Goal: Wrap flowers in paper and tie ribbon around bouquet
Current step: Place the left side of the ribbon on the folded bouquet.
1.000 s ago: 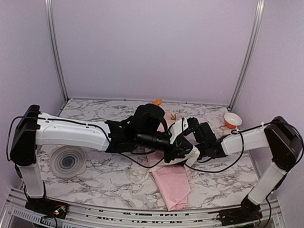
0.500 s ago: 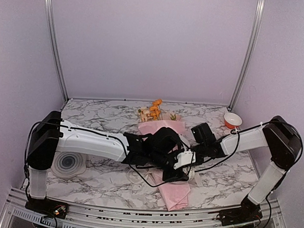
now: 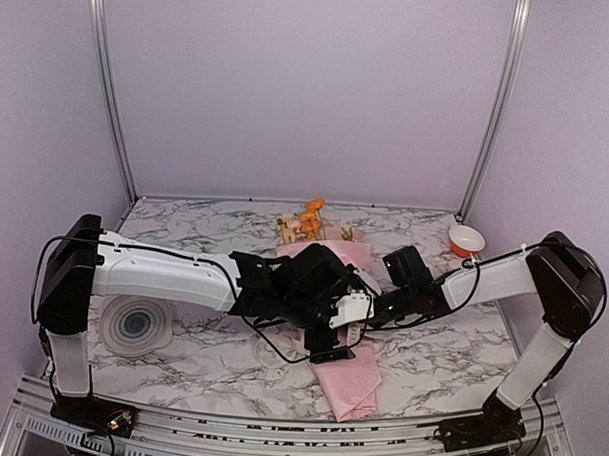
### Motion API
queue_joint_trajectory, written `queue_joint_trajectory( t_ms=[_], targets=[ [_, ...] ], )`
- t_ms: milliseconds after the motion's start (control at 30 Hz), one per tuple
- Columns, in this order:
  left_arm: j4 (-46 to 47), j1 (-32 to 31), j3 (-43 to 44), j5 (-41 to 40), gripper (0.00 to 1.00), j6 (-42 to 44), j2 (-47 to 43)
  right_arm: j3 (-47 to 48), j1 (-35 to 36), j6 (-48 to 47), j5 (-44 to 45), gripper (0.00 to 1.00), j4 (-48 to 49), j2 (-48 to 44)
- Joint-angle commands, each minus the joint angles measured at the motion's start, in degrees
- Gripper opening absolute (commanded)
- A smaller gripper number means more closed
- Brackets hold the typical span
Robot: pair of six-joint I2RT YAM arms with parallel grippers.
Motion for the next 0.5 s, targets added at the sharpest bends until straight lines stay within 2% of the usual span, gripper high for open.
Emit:
queue_joint_trajectory(
  t_ms=[0, 100, 233, 367, 467],
  targets=[
    [-3.0, 0.6, -1.1, -6.5, 0.95, 0.9, -2.3, 1.6, -0.5, -0.6, 0.1, 0.16, -1.5, 0.2],
    [-0.9, 0.0, -2.1, -8.4, 0.91, 2.5, -4.6, 2.0, -0.5, -0.8, 0.1, 0.16, -1.9, 0.5],
    [6.5, -0.7, -7.7, -1.1, 0.91, 4.3, -10.7, 2.3, -0.5, -1.1, 0.0, 0.16, -2.4, 0.6],
    [18.3, -0.4, -15.6, 0.7, 0.92, 2.7, -16.8, 2.2, -0.5, -1.1, -0.1, 0.16, -2.4, 0.5],
    [19.5, -0.1, -16.1, 4.2, 0.92, 2.8, -18.9, 2.3, -0.5, -1.2, -0.1, 0.16, -2.5, 0.6]
  ],
)
